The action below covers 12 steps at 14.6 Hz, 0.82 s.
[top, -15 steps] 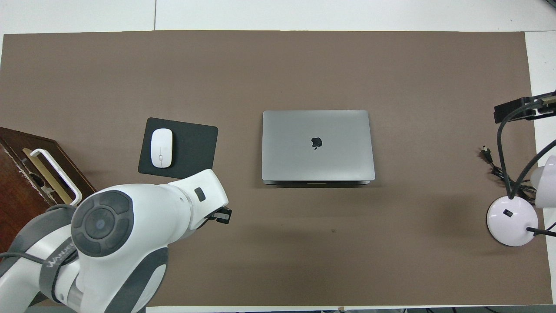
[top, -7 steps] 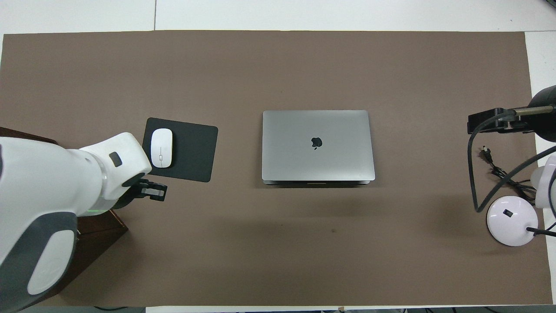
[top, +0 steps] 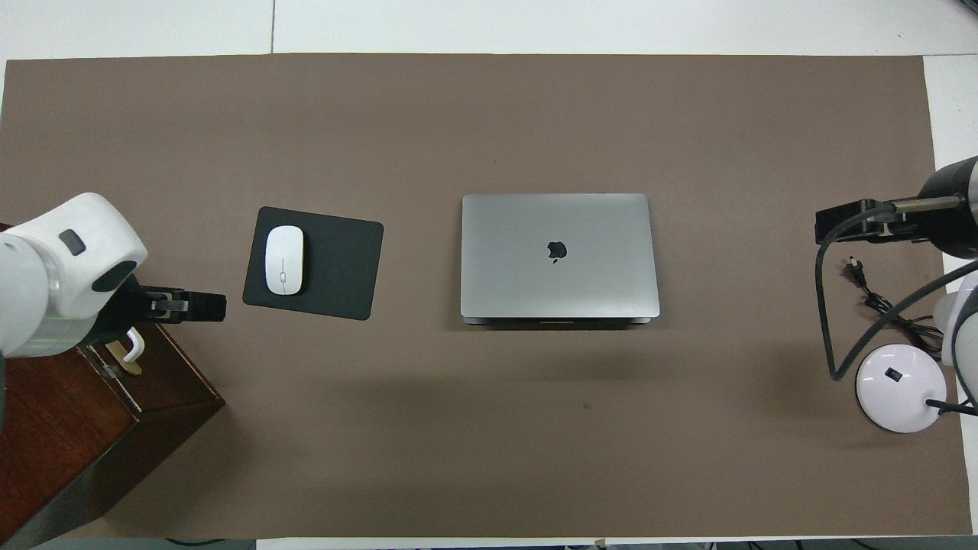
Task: Close laptop with both arms
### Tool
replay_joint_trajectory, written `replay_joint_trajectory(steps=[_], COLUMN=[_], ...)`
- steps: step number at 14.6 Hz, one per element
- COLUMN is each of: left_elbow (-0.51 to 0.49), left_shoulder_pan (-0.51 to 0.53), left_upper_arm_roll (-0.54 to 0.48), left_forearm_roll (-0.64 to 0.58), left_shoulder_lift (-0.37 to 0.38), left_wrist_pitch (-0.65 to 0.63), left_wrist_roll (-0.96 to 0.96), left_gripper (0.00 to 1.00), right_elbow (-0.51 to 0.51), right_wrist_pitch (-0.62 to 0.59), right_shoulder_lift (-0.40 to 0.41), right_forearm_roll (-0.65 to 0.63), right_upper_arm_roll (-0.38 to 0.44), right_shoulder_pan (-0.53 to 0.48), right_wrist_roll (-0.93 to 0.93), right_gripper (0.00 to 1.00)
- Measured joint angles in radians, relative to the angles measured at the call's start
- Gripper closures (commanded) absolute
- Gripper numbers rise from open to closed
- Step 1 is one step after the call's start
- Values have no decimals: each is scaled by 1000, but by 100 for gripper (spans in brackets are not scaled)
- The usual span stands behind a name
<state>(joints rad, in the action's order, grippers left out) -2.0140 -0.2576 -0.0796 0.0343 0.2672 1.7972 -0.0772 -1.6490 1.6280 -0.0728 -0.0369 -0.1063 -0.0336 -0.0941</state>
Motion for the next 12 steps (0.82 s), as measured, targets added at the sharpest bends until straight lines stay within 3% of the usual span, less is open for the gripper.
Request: replay_joint_trajectory(steps=[5,12], left_elbow=[9,104], left_shoulder_pan=[115,172], left_upper_arm_roll=[0,0], left_forearm_roll=[0,0], left_shoulder_lift=[0,-32], left_wrist_pitch=[2,-5], left_wrist_roll=[0,0], left_gripper=[0,0], right_elbow=[-1,-2], right_wrist_pitch=[1,2], right_shoulder_lift=[0,-1], right_forearm_roll=[0,0], right_upper_arm_roll=[1,1], right_shoulder_pan=[-8,-10], right_wrist_roll=[23,23], right_gripper=[0,0])
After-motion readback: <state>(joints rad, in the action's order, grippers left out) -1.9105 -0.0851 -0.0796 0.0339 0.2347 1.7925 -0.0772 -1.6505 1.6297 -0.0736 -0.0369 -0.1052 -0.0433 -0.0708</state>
